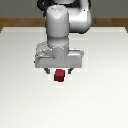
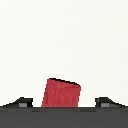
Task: Place the red cube on top of the green cube.
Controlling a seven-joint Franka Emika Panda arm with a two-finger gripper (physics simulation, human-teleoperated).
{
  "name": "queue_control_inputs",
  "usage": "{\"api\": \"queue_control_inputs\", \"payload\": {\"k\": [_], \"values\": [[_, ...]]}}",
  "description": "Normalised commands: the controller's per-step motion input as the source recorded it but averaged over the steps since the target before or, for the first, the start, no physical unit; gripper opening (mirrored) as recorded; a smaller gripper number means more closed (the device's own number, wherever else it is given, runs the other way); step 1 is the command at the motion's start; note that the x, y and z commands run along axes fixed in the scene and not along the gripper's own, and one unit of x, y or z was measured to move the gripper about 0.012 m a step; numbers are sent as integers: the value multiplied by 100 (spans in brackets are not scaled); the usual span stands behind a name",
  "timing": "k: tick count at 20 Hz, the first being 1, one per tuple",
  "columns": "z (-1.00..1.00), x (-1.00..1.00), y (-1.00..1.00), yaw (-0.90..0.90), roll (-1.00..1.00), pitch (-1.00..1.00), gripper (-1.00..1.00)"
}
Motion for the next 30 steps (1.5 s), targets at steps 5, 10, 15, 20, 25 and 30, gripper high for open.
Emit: {"api": "queue_control_inputs", "payload": {"k": [5, 10, 15, 20, 25, 30], "values": [[-60, 0, 0, 0, 0, 0, -100], [0, 0, 0, 0, 0, 0, -100], [60, 0, 0, 0, 0, 0, -100], [100, 0, 0, 0, 0, 0, -100], [60, -10, 0, 0, 0, 0, -100], [0, -100, 0, 0, 0, 0, -100]]}}
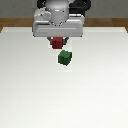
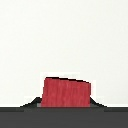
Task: Place the red cube on top of the green cube.
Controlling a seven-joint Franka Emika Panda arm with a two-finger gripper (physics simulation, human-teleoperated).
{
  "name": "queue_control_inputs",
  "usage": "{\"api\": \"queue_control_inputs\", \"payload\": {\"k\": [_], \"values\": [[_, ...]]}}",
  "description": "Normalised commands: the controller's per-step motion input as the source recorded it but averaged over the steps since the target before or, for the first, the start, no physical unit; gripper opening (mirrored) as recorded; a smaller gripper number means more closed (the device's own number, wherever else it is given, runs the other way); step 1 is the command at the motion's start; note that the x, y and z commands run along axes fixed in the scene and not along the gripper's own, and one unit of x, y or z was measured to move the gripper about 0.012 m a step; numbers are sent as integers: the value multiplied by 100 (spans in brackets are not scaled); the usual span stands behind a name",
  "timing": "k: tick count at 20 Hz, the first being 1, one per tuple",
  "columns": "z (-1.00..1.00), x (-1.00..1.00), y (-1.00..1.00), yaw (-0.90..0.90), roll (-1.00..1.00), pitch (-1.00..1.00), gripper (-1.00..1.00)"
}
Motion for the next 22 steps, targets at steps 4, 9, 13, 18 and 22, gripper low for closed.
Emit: {"api": "queue_control_inputs", "payload": {"k": [4, 9, 13, 18, 22], "values": [[0, -25, 25, 0, 0, 0, -100], [0, 0, 20, 0, 0, 0, -100], [0, -25, 0, 0, 0, 0, -100], [0, 0, 20, 0, 0, 0, -100], [-50, 0, 0, 0, 0, 0, -100]]}}
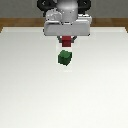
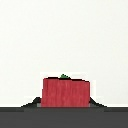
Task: Place the red cube on top of the green cube.
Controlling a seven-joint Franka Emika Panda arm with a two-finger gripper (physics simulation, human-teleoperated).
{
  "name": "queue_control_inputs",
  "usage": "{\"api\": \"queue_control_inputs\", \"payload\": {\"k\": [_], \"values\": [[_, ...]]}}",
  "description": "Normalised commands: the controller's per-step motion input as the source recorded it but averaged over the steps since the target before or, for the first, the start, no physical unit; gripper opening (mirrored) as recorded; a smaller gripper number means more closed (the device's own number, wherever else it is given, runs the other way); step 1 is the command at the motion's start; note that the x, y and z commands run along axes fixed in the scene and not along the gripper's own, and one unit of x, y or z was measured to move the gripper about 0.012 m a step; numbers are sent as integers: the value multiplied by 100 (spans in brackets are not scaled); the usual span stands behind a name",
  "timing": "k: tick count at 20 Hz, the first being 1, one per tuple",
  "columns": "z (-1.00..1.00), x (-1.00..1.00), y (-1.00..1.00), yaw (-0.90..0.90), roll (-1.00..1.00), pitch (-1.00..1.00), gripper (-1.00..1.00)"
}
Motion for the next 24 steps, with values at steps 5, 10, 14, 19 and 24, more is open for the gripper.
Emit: {"api": "queue_control_inputs", "payload": {"k": [5, 10, 14, 19, 24], "values": [[-20, 0, -20, 0, 0, 0, -100], [-60, 0, 0, 0, 0, 0, -100], [0, 0, 0, 0, 0, 0, 100], [0, 0, 0, 0, 0, 0, 100], [0, 0, 0, 0, 0, 0, 100]]}}
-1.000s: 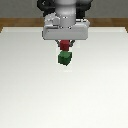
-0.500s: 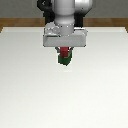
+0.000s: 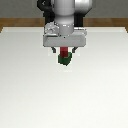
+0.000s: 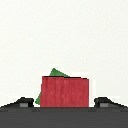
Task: Place the red cube on top of the green cube.
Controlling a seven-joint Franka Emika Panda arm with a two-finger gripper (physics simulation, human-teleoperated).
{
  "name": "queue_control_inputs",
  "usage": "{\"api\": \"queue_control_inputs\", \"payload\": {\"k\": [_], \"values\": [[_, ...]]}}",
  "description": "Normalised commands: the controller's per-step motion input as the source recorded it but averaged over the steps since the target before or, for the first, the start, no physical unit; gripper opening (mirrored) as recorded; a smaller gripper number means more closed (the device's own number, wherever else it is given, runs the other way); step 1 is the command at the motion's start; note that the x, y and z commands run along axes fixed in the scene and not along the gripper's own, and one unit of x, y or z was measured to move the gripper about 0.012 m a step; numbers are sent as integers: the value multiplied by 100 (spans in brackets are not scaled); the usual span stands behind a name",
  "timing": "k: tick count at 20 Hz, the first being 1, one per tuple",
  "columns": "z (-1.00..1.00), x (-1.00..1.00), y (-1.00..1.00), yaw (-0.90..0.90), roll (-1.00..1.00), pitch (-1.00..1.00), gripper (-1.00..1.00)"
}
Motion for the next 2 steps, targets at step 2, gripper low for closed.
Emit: {"api": "queue_control_inputs", "payload": {"k": [2], "values": [[0, 0, 0, 0, 0, 0, 100]]}}
